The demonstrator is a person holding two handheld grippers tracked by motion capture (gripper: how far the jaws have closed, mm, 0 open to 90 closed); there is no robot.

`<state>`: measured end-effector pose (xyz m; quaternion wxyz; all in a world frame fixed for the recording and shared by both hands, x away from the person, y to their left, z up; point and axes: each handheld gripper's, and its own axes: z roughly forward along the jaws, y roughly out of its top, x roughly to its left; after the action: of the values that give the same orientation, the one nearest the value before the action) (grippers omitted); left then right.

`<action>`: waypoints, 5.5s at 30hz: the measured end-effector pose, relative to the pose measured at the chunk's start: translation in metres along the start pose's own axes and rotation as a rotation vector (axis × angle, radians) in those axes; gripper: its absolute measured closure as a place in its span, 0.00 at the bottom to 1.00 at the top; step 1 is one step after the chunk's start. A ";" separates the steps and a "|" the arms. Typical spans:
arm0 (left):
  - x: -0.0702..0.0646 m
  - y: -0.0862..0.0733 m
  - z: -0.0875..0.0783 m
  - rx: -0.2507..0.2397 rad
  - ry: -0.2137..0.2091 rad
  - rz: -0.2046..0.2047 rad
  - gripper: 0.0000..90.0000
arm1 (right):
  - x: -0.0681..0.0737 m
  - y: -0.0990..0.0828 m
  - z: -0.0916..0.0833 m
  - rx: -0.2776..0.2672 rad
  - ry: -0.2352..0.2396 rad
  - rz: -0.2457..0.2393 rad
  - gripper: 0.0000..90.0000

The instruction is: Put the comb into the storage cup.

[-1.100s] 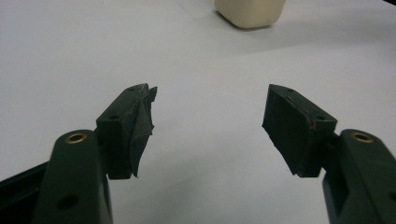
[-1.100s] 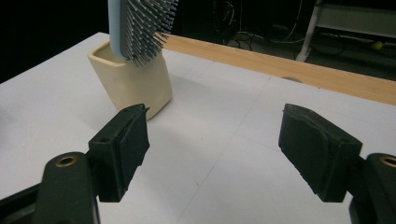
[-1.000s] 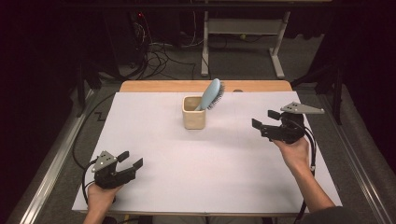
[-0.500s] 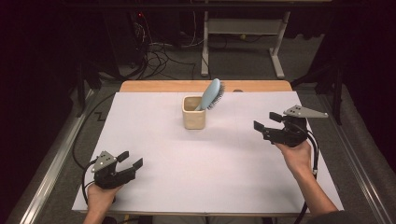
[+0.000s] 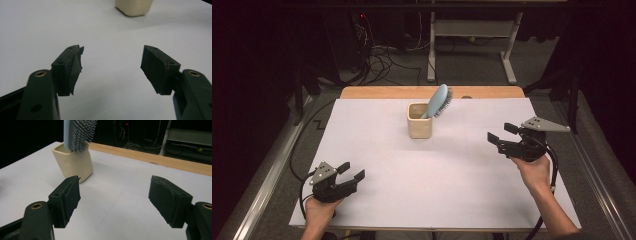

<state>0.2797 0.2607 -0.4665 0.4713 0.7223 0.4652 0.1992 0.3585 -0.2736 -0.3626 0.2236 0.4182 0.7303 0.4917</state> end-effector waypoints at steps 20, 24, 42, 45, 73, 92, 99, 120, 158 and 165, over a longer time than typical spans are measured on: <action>0.000 0.000 -0.001 -0.002 0.000 -0.001 0.37 | 0.000 -0.010 -0.013 -0.022 0.014 0.008 0.29; 0.000 0.000 -0.001 -0.003 0.000 -0.002 0.37 | 0.001 -0.012 -0.017 -0.030 0.016 0.009 0.29; 0.000 0.000 -0.001 0.000 -0.003 -0.001 0.37 | -0.004 -0.024 -0.031 -0.054 0.007 0.035 0.30; 0.000 0.000 -0.001 0.001 -0.006 -0.001 0.37 | -0.003 -0.026 -0.035 -0.055 0.009 0.037 0.30; -0.002 0.001 -0.002 -0.006 -0.012 0.001 0.37 | -0.007 -0.046 -0.056 -0.075 -0.015 0.047 0.30; -0.002 0.001 -0.002 -0.006 -0.013 0.002 0.37 | -0.007 -0.059 -0.064 -0.075 -0.030 0.052 0.29; -0.003 0.001 -0.002 -0.006 -0.014 0.002 0.37 | -0.007 -0.063 -0.066 -0.080 -0.033 0.057 0.29; -0.003 0.001 -0.001 -0.006 -0.018 0.005 0.37 | -0.009 -0.078 -0.071 -0.090 -0.047 0.074 0.29; -0.003 0.001 -0.002 -0.010 -0.015 0.005 0.37 | -0.009 -0.106 -0.067 -0.038 -0.051 0.109 0.29; -0.003 0.001 -0.002 -0.010 -0.018 0.005 0.37 | -0.010 -0.112 -0.065 -0.025 -0.054 0.117 0.29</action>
<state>0.2775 0.2589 -0.4639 0.4787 0.7228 0.4583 0.1961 0.2719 -0.3352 -0.4379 0.2193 0.4704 0.6921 0.5017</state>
